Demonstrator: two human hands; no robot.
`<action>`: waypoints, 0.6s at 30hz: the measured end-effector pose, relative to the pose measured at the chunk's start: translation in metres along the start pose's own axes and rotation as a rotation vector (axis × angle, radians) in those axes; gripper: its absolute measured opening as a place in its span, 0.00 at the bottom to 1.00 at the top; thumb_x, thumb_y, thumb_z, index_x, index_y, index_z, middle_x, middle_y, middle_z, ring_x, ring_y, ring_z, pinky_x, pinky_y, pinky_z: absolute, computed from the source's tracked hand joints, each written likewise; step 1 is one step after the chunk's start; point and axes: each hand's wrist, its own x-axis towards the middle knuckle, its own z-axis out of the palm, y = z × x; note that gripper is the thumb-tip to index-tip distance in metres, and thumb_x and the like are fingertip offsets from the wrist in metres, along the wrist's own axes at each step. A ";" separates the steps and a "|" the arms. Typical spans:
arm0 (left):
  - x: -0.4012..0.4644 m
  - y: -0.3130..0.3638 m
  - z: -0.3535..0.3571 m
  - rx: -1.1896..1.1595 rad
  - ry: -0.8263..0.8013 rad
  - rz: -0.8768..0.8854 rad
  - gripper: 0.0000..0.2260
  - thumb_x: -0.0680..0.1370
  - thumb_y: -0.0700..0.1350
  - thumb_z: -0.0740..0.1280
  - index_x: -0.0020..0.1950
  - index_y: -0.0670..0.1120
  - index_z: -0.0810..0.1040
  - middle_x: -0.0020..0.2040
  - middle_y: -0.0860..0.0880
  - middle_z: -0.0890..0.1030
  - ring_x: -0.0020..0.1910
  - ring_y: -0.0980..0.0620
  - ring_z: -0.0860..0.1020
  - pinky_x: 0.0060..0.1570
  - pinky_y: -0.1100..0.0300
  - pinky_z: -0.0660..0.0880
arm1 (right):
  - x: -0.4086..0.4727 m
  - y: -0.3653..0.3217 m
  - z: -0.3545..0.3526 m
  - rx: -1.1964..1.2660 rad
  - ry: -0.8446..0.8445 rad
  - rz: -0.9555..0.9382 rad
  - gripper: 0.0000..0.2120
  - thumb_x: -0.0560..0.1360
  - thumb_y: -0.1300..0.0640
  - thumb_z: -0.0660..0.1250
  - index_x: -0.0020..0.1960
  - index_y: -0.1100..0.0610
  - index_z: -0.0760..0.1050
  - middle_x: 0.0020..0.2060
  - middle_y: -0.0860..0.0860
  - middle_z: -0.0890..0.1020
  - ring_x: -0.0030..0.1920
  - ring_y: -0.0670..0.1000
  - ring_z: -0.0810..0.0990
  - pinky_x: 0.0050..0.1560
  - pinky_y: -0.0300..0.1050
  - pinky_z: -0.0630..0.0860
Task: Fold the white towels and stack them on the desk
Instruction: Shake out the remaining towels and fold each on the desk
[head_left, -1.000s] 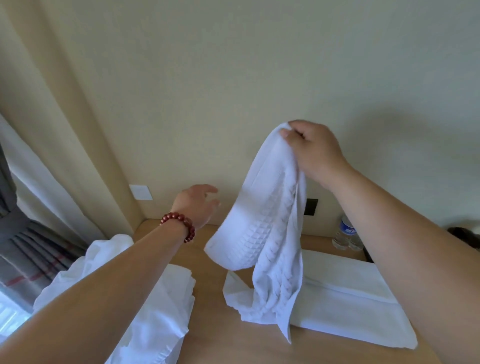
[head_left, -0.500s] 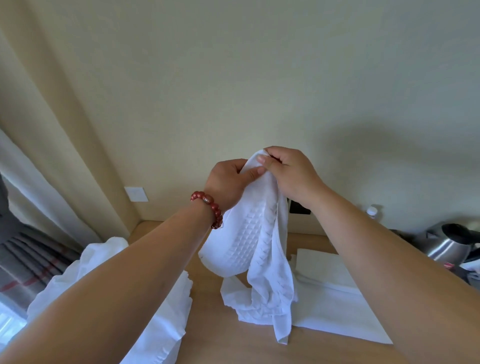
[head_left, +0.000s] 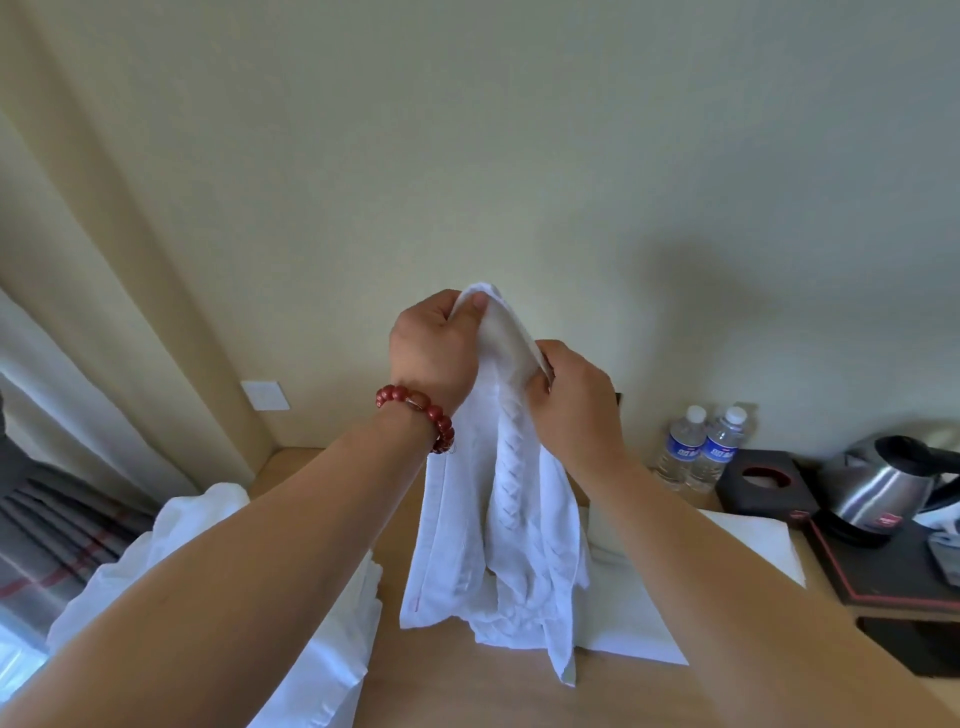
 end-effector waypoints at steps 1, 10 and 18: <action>0.002 0.002 -0.002 -0.003 0.034 0.003 0.20 0.79 0.47 0.67 0.30 0.46 0.65 0.25 0.56 0.61 0.27 0.55 0.60 0.27 0.61 0.57 | -0.004 0.005 0.003 -0.024 -0.008 0.019 0.07 0.75 0.64 0.61 0.49 0.58 0.76 0.35 0.49 0.77 0.36 0.54 0.75 0.37 0.46 0.71; 0.029 0.020 -0.044 0.027 0.281 0.080 0.19 0.78 0.48 0.67 0.36 0.35 0.68 0.30 0.50 0.61 0.28 0.55 0.58 0.28 0.58 0.55 | -0.052 0.066 0.024 -0.121 -0.291 0.342 0.08 0.84 0.57 0.56 0.47 0.53 0.71 0.35 0.45 0.74 0.37 0.50 0.75 0.34 0.41 0.66; 0.032 0.020 -0.056 0.094 0.301 0.096 0.17 0.78 0.47 0.66 0.36 0.35 0.70 0.29 0.51 0.62 0.27 0.56 0.59 0.27 0.60 0.56 | -0.104 0.123 0.035 -0.309 -0.500 0.594 0.17 0.85 0.48 0.55 0.59 0.58 0.76 0.46 0.52 0.79 0.49 0.54 0.78 0.44 0.43 0.70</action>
